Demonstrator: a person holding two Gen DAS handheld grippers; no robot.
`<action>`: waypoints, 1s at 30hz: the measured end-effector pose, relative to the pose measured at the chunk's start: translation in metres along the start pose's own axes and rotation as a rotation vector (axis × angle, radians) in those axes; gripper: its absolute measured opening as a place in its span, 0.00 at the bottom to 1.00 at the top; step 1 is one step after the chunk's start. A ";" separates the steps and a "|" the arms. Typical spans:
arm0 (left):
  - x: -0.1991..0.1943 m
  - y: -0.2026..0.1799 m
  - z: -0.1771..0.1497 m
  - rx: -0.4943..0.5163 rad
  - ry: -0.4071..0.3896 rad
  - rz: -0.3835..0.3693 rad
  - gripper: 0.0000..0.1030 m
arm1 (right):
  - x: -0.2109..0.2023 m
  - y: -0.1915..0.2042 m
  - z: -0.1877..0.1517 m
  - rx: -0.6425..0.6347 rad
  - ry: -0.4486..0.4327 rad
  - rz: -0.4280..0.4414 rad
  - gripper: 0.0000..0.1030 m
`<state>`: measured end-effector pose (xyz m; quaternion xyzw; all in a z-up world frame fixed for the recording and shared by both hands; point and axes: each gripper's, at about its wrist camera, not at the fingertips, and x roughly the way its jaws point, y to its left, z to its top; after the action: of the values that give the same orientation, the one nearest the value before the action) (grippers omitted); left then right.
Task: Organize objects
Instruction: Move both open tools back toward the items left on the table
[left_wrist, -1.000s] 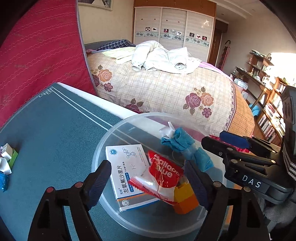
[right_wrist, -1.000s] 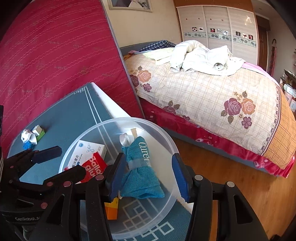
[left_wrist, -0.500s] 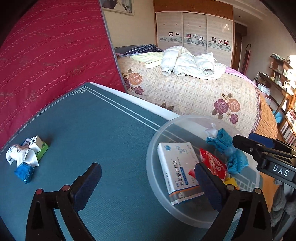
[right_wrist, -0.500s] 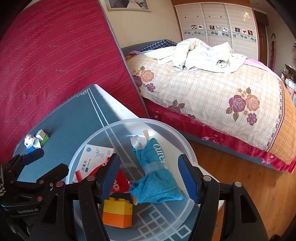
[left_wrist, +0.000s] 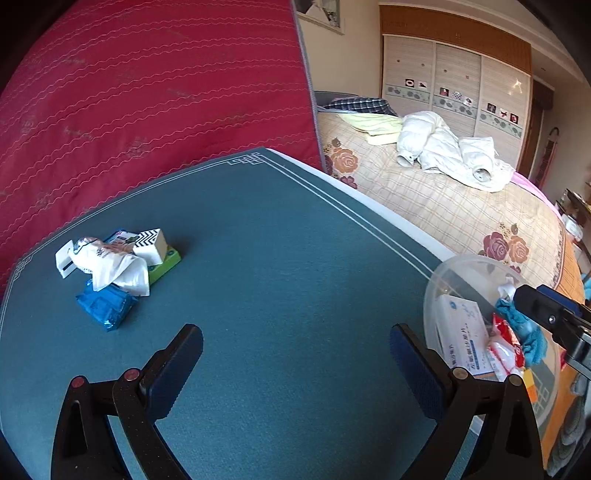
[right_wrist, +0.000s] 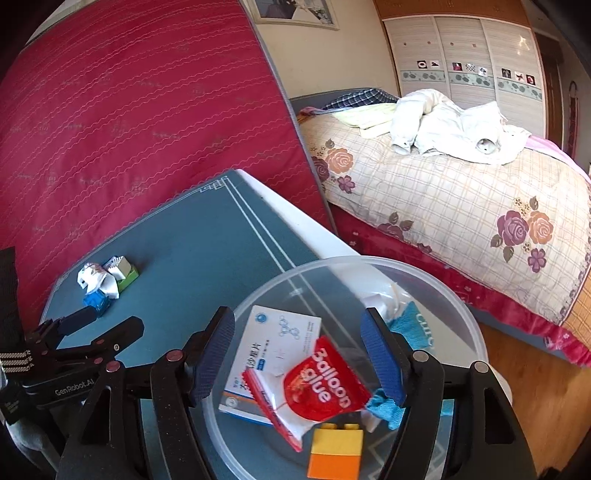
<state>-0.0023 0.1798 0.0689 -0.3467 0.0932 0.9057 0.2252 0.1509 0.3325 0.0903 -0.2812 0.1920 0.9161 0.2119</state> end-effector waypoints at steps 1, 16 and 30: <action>0.001 0.006 0.000 -0.010 0.001 0.007 0.99 | 0.002 0.005 0.000 -0.004 0.002 0.008 0.70; 0.005 0.073 -0.004 -0.112 0.007 0.148 0.99 | 0.030 0.075 0.000 -0.089 0.040 0.102 0.70; 0.015 0.120 -0.009 -0.182 0.028 0.240 0.99 | 0.058 0.122 -0.010 -0.154 0.098 0.171 0.70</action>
<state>-0.0631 0.0764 0.0541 -0.3648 0.0545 0.9259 0.0817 0.0510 0.2424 0.0763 -0.3237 0.1544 0.9280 0.1012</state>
